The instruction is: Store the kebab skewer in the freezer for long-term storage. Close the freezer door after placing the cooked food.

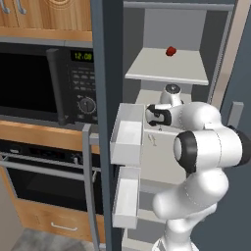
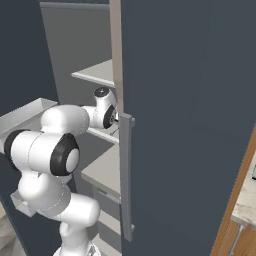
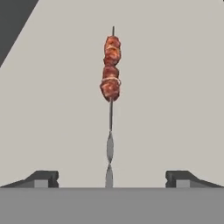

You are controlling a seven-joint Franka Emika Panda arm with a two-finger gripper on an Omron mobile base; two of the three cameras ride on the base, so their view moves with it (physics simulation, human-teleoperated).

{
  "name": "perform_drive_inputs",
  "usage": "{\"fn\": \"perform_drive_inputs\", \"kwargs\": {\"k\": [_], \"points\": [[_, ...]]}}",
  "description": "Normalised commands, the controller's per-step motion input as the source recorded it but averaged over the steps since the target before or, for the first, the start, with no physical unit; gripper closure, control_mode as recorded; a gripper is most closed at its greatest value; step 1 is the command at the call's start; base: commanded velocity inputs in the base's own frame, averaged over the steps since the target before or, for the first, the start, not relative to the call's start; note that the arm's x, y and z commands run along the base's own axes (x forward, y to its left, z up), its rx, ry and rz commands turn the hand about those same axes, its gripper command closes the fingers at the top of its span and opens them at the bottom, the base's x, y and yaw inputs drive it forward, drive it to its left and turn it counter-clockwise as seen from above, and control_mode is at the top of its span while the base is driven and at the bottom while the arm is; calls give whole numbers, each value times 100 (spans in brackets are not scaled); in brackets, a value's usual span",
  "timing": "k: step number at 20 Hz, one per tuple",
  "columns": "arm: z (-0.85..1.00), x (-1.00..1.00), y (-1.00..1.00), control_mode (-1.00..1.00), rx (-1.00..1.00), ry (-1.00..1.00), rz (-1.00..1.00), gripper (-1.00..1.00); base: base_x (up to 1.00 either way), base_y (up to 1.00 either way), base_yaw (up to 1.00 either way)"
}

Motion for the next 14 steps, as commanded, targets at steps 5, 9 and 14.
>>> {"fn": "perform_drive_inputs", "kwargs": {"k": [5, 9, 14], "points": [[0, -48, 24, -100, -2, -8, 0, -100, 0, 0, 0], [0, -55, 22, -100, 0, 0, 0, -100, 0, 0, 0], [7, -75, 2, -100, 0, 0, 0, -100, 0, 0, 0]]}}
